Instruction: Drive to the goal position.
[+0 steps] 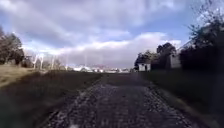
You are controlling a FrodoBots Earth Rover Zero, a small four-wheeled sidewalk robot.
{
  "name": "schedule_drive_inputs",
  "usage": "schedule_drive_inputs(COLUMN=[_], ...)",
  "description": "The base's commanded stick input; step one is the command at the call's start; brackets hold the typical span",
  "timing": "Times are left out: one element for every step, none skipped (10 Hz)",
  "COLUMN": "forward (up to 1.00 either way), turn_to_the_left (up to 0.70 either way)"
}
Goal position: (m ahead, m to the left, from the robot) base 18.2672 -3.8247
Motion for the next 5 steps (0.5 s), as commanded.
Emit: schedule_drive_inputs(forward=[1.0,1.0,1.0,1.0,1.0], turn_to_the_left=[0.0,0.0,0.0,0.0,0.0])
